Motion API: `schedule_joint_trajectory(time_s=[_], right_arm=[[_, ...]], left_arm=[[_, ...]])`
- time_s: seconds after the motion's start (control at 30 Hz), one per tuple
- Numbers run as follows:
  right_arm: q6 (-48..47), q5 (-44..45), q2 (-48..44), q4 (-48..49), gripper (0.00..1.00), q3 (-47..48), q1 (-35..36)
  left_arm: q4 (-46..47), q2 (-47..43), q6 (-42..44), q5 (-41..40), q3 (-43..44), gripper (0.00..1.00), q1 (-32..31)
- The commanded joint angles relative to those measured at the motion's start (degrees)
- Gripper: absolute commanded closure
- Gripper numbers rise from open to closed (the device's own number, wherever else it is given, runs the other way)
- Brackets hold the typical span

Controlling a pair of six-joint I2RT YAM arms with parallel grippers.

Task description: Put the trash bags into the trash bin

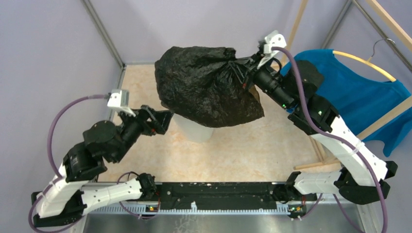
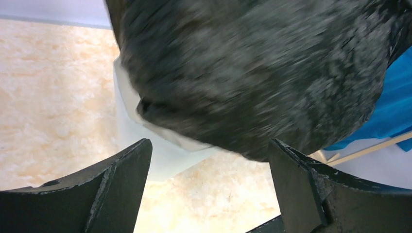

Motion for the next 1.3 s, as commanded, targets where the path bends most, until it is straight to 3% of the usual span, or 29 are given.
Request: schedule_joint_trajectory(time_s=[0.0,0.1,0.17,0.3,0.37,0.63,0.77,0.93,1.03,1.13,1.27], right_arm=[[-2.46,-11.49,1.42,-3.36,1.00,2.71,-0.31],[-2.29,-11.79,1.48,-3.50,1.00,3.22,-0.41],[-2.22,-12.29,1.83,-4.59,1.00,4.73,-0.41],[-1.50,-13.85,2.83,-6.37,1.00,7.57,-0.42],[-1.06,-14.20,2.98,-6.07,1.00,8.14,-0.41],[-0.38,-16.63,7.13,-4.68,1.00,13.99,-0.45],[1.09,-20.70,10.96,-4.53,1.00,15.00,-0.92],[3.32,-27.29,13.32,-6.62,1.00,12.94,-4.48],[6.95,-35.48,13.65,-5.50,1.00,10.91,-9.48],[6.41,-36.10,14.03,-7.02,1.00,11.41,-10.73],[6.41,-36.70,13.88,-7.21,1.00,11.37,-11.71]], left_arm=[[-2.78,13.64,6.21,-5.04,10.23,0.18,-0.01],[-1.26,20.53,12.96,-11.26,13.65,0.24,0.85],[0.84,23.53,16.13,-8.63,15.85,0.24,4.40],[5.12,26.67,17.11,9.95,16.00,0.28,19.68],[5.11,28.81,16.25,19.63,15.45,0.33,23.09],[12.41,20.64,10.68,35.14,-1.95,0.37,23.20],[10.34,18.53,9.23,35.52,-6.53,0.39,23.20],[8.48,12.61,13.64,35.28,-4.85,0.28,23.24],[2.89,14.64,17.22,34.58,0.95,0.21,23.27],[-0.64,17.07,15.60,33.26,6.71,0.03,23.28],[3.22,17.27,14.14,34.45,9.03,0.02,23.28]])
